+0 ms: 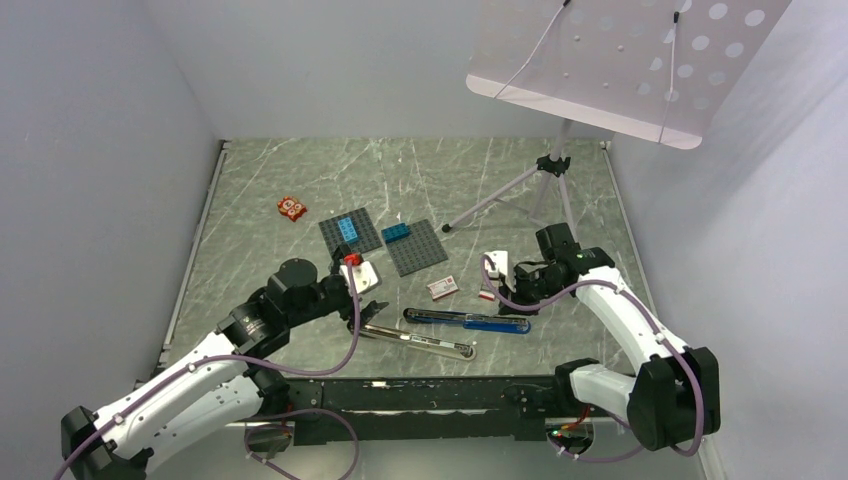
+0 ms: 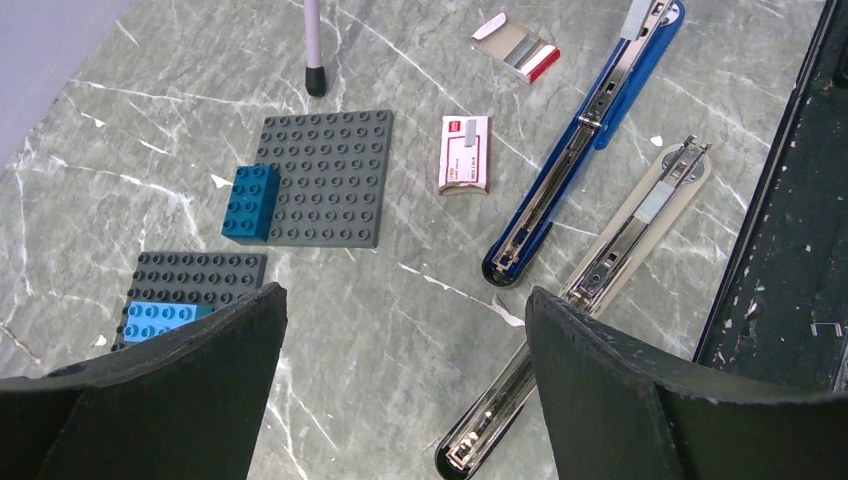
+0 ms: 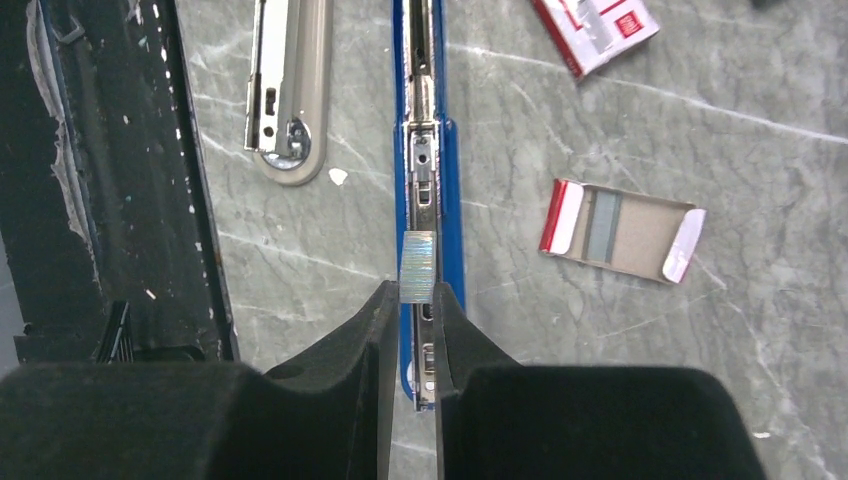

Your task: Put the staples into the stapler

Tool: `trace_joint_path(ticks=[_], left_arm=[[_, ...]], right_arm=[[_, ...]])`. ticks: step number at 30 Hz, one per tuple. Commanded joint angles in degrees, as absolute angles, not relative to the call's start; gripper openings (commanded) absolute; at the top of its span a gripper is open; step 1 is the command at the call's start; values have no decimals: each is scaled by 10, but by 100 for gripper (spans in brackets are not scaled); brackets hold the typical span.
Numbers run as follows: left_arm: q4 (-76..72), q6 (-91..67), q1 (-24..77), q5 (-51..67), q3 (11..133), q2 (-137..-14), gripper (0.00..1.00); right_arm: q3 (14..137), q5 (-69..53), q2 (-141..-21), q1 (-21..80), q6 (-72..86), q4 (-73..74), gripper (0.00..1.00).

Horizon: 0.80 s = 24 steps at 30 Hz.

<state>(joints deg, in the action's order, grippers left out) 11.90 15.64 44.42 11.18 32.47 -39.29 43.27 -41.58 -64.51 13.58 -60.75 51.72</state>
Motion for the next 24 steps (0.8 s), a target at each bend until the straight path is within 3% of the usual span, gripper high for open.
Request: trace_joint_path(ticks=[1, 24], left_arm=[[108, 161, 436, 136, 332, -397, 91], [108, 157, 420, 160, 336, -396, 91]], right_arm=[[421, -420, -645, 134, -645, 514, 16], [396, -426, -659, 148, -657, 473, 16]])
